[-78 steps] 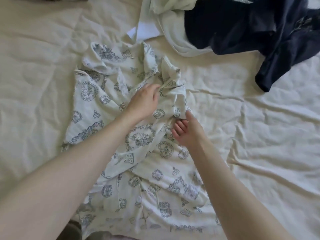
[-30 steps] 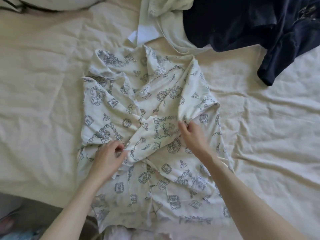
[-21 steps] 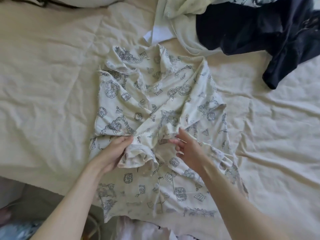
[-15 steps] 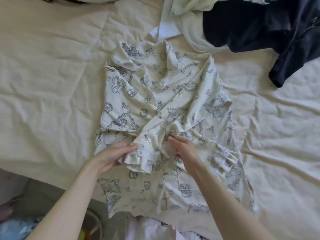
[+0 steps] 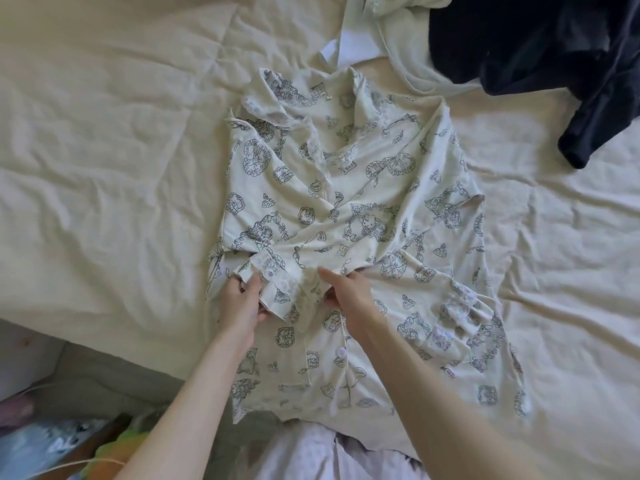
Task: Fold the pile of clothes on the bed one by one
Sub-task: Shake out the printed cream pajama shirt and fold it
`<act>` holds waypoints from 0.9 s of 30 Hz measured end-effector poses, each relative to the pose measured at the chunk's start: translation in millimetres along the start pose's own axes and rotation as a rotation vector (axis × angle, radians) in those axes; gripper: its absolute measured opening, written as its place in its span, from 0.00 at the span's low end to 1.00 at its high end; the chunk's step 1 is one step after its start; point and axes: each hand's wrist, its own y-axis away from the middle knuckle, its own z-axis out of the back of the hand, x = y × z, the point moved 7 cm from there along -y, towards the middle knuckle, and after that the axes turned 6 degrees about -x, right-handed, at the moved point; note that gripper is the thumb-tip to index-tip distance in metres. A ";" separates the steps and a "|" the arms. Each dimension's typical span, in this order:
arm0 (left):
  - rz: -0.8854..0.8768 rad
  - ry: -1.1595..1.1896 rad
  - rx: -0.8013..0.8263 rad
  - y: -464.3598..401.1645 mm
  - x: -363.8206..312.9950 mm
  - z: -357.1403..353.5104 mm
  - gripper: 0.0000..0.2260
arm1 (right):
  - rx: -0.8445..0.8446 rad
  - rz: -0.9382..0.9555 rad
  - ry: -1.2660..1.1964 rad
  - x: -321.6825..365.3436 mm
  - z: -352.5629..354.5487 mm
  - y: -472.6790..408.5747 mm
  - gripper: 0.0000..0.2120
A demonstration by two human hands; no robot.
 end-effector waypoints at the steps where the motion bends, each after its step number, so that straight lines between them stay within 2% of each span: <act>1: -0.054 -0.036 -0.017 0.3 -1.3 1.5 0.03 | -0.003 0.022 0.014 -3.0 -0.5 4.9 0.12; 8: -0.216 -0.087 -0.018 3.8 0.9 23.0 0.06 | -0.116 0.153 -0.054 -25.9 9.8 34.0 0.04; 9: -0.221 -0.092 -0.022 3.0 3.6 27.7 0.05 | -0.132 0.170 -0.060 -29.0 11.3 37.1 0.04; 10: -0.219 -0.096 -0.025 2.4 7.3 31.7 0.05 | -0.149 0.168 -0.060 -33.4 12.7 38.6 0.08; 13: -0.173 -0.109 -0.012 0.0 20.8 38.7 0.06 | -0.108 0.021 -0.097 -52.8 8.1 37.8 0.10; 15: -0.091 -0.100 0.020 -1.6 29.1 39.0 0.13 | -0.030 -0.061 -0.087 -62.9 -1.4 37.2 0.07; 17: -0.074 -0.183 0.067 -2.0 29.6 35.3 0.18 | 0.015 -0.039 -0.037 -62.8 -8.2 36.2 0.03; 19: -0.186 -0.290 0.071 2.1 20.3 30.7 0.14 | 0.043 -0.008 -0.015 -59.0 -11.9 35.4 0.01; 21: -0.326 -0.286 -0.002 7.9 8.3 31.7 0.07 | 0.031 -0.002 0.079 -56.2 -10.8 34.0 0.03; 24: -0.509 -0.237 -0.048 20.3 -5.3 37.1 0.06 | -0.055 0.074 0.288 -47.9 3.4 28.8 0.10; 27: -0.477 -0.213 -0.015 25.3 1.8 40.9 0.04 | -0.064 0.140 0.386 -39.5 16.1 25.8 0.09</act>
